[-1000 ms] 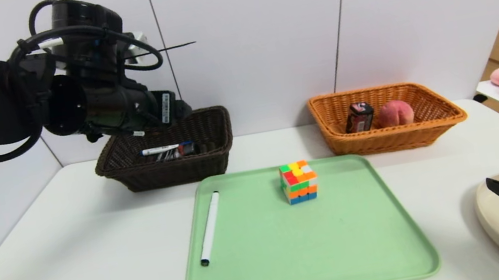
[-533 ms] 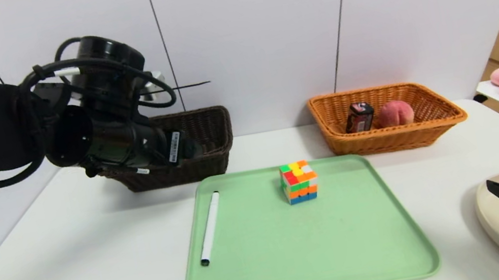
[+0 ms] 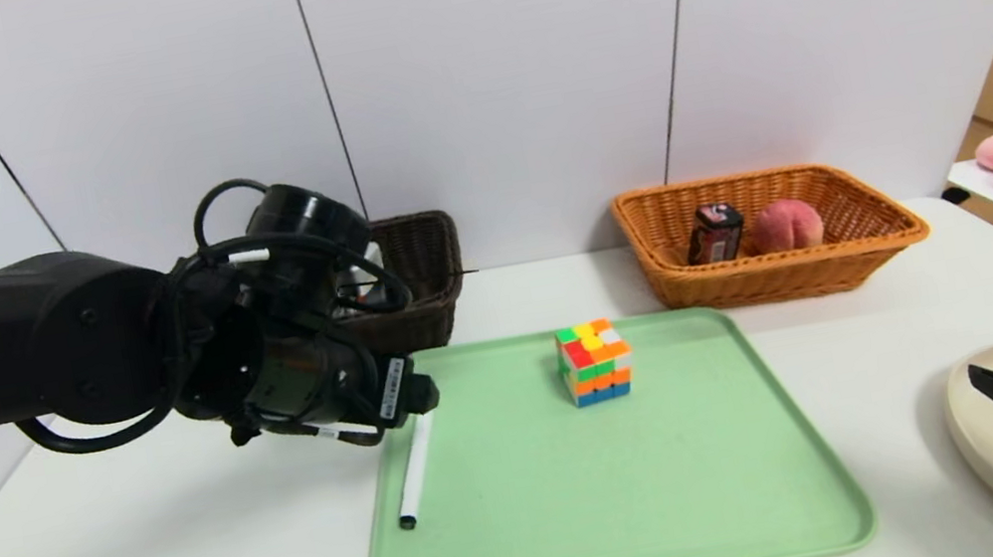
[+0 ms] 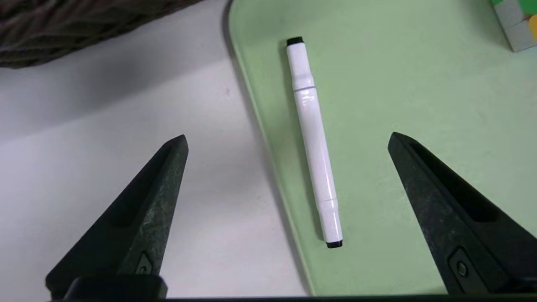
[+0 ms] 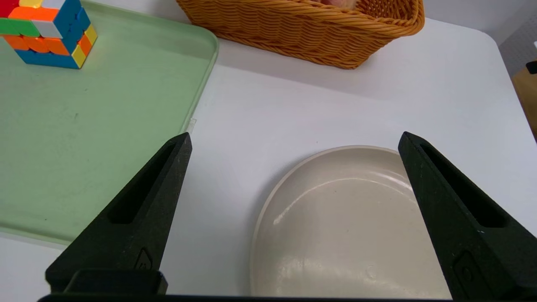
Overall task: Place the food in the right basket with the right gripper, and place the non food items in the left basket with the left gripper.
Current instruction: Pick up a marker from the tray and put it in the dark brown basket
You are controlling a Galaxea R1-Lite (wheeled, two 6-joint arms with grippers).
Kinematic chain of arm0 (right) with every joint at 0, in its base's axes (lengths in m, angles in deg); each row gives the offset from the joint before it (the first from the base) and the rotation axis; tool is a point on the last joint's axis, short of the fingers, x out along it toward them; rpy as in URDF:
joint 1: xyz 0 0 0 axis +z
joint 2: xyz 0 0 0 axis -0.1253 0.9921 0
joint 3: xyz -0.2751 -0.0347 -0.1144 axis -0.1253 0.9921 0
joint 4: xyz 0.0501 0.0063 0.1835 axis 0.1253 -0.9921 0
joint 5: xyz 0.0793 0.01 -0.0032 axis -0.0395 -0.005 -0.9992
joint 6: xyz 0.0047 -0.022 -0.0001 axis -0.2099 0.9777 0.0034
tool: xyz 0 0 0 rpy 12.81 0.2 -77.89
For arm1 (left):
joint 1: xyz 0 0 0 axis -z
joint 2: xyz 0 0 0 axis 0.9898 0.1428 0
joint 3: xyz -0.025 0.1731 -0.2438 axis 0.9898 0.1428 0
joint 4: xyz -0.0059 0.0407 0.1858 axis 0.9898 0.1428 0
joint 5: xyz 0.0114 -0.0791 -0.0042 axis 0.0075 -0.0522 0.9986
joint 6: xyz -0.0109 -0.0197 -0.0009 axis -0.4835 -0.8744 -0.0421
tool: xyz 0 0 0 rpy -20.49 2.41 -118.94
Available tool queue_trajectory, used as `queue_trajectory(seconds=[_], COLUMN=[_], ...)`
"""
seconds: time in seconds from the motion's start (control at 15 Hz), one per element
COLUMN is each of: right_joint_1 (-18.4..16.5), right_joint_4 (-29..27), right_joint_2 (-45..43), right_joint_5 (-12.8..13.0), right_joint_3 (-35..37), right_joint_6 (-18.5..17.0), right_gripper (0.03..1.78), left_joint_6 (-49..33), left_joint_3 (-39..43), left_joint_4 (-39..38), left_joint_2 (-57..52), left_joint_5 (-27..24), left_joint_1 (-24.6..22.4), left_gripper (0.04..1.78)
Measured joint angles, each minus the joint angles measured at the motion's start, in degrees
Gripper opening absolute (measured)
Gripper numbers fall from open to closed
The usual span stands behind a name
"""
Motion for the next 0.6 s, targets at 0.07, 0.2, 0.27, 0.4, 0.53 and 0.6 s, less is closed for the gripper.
queue_trajectory(seconds=[0.07,0.2,0.27,0.4,0.53,0.6], right_joint_1=[0.06,0.15,0.17,0.2,0.2,0.2], right_joint_4=[0.02,0.05,0.02,0.0,0.02,0.0], right_joint_2=[-0.09,-0.15,-0.15,-0.2,-0.22,-0.23], right_joint_5=[0.0,0.01,0.01,0.0,0.0,0.0], right_joint_3=[0.05,0.13,0.18,0.2,0.46,0.68], right_joint_6=[0.02,0.02,0.02,-0.09,-0.11,-0.13], right_gripper=[1.7,1.7,1.7,1.7,1.7,1.7], left_joint_6=[-0.99,-3.78,-4.22,-4.69,-6.18,-6.81], left_joint_3=[0.28,0.5,0.69,1.21,1.35,1.35], left_joint_4=[0.0,0.05,0.05,-0.15,-0.17,-0.28], left_joint_2=[0.41,1.26,1.6,2.61,3.63,4.1], left_joint_5=[0.01,-0.02,0.0,0.01,0.06,0.17], left_joint_1=[0.33,1.68,2.15,2.47,2.97,3.22], left_gripper=[1.69,1.69,1.69,1.69,1.69,1.69])
